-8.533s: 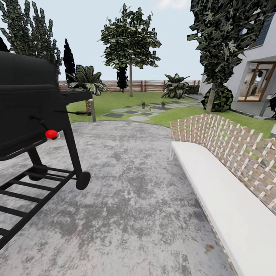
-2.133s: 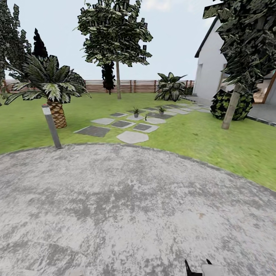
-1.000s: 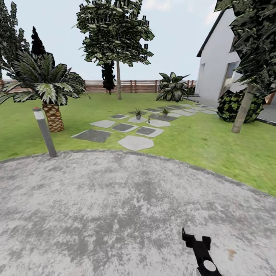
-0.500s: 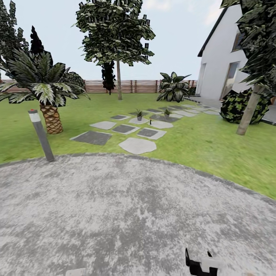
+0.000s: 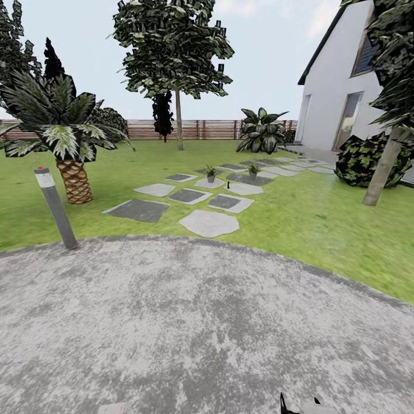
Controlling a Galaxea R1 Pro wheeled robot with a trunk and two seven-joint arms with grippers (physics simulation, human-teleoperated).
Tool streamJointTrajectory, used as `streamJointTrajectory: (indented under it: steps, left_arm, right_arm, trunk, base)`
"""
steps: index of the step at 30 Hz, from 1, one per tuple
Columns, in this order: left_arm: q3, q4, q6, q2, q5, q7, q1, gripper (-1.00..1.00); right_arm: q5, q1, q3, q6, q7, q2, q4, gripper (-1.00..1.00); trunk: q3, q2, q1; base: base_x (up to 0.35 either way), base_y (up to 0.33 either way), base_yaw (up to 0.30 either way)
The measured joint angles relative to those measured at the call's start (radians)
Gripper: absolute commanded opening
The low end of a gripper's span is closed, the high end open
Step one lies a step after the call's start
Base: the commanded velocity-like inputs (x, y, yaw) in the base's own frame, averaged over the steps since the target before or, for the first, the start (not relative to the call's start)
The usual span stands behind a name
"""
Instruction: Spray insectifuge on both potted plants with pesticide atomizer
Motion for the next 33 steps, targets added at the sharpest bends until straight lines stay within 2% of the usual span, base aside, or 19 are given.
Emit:
streamJointTrajectory:
  steps: [13, 33]
  left_arm:
    - [0.001, 0.0, 0.0, 0.0, 0.0, 0.0, 0.0, 1.0]
    - [0.0, 0.019, 0.0, 0.0, -0.001, 0.0, 0.0, 1.0]
  right_arm:
    - [0.0, 0.001, 0.0, 0.0, 0.0, 0.0, 0.001, 1.0]
    - [0.0, 0.001, 0.0, 0.001, 0.0, 0.0, 0.001, 1.0]
  trunk:
    - [0.0, 0.0, 0.0]
    - [0.0, 0.0, 0.0]
  base:
    - [0.339, 0.1, 0.0]
    - [0.339, 0.003, 0.0]
